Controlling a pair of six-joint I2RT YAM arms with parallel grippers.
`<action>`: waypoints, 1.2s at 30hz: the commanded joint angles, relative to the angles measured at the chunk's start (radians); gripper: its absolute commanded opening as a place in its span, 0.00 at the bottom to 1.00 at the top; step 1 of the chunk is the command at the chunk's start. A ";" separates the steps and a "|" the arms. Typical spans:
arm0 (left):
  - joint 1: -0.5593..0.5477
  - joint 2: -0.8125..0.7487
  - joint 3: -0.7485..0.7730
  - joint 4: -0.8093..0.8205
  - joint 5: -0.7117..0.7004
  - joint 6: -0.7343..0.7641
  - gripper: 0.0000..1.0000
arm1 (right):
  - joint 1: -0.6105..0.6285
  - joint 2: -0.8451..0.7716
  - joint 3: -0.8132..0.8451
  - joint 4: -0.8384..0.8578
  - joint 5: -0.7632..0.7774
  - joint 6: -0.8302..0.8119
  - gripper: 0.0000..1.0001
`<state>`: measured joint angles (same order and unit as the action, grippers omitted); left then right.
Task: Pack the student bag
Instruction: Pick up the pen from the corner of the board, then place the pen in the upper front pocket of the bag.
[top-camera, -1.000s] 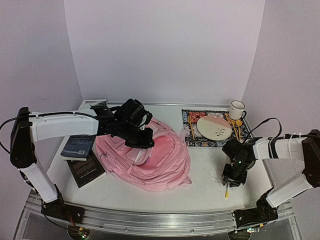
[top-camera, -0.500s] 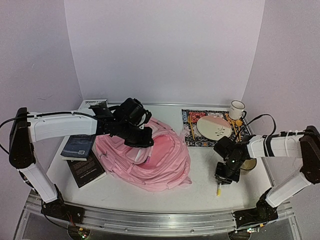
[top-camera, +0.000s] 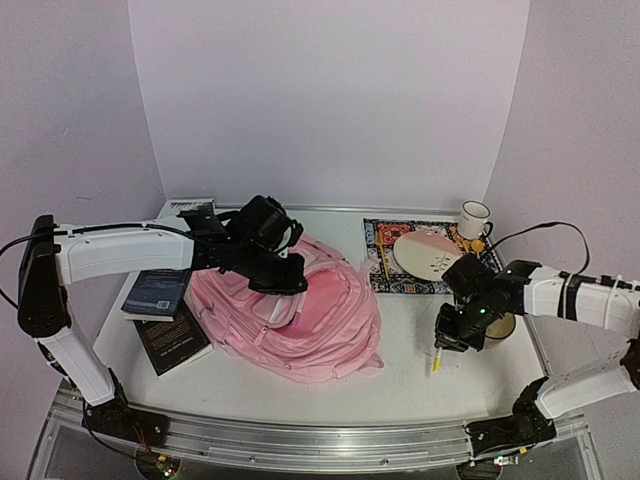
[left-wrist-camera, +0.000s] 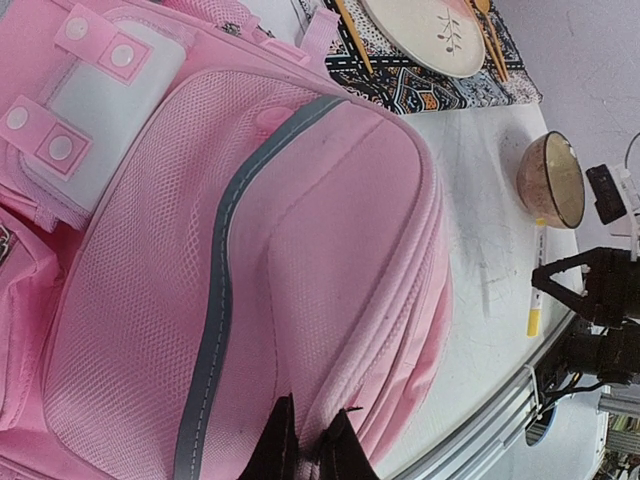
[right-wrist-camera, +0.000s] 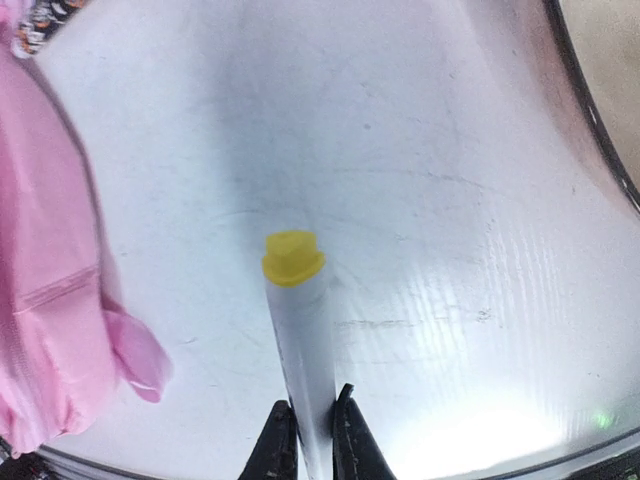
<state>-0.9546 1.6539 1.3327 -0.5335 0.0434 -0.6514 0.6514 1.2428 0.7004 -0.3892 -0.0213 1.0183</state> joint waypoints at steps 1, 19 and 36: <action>0.007 -0.040 0.031 0.061 0.019 0.017 0.00 | 0.038 -0.075 0.050 0.035 -0.017 0.036 0.00; 0.005 -0.039 0.067 0.065 0.156 0.012 0.00 | 0.235 0.201 0.272 0.561 -0.109 0.242 0.00; 0.006 -0.095 0.093 0.108 0.186 0.096 0.00 | 0.282 0.553 0.515 0.547 -0.061 0.350 0.03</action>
<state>-0.9474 1.6507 1.3537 -0.5404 0.2040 -0.6046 0.9223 1.7437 1.1356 0.2061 -0.1030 1.3613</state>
